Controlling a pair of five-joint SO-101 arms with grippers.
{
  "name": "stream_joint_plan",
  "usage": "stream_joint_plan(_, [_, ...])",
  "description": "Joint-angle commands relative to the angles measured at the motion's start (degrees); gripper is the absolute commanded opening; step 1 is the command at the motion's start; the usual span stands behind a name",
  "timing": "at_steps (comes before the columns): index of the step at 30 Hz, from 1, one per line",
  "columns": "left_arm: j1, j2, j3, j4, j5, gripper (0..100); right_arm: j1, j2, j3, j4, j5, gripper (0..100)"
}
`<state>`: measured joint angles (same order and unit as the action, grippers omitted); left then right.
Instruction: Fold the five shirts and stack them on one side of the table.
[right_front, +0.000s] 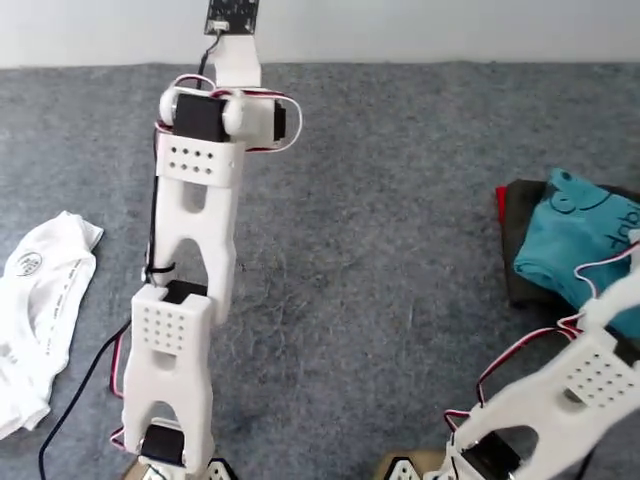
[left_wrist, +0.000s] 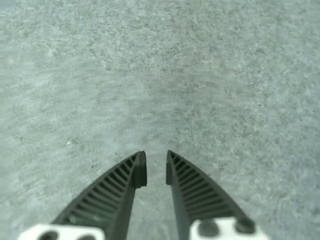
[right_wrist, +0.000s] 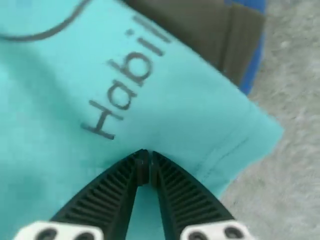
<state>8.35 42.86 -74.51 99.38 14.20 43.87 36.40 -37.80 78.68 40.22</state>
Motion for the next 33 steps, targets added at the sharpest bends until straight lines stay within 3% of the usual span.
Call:
stream_joint_plan(1, [-3.4, -6.3, 1.8, 1.3, -0.5, 7, 1.8, -0.2, -5.1, -0.9, -0.3, 2.1])
stream_joint_plan(11, [-16.1, -19.8, 13.1, 1.3, -4.2, 7, 1.5, -4.4, -15.2, 7.7, -0.1, 2.1])
stream_joint_plan(18, [-25.5, -36.9, 28.5, 1.3, -10.0, 7, -2.8, -9.5, -24.3, 15.3, -0.4, 2.1])
stream_joint_plan(23, [-34.9, -47.4, 44.3, 1.0, -15.7, 7, -10.5, -11.2, -27.3, 23.8, -0.4, 2.5])
stream_joint_plan(33, [-55.3, -53.2, 65.4, -1.5, -21.9, 7, -31.3, -13.7, -28.1, 24.1, -8.6, 2.6])
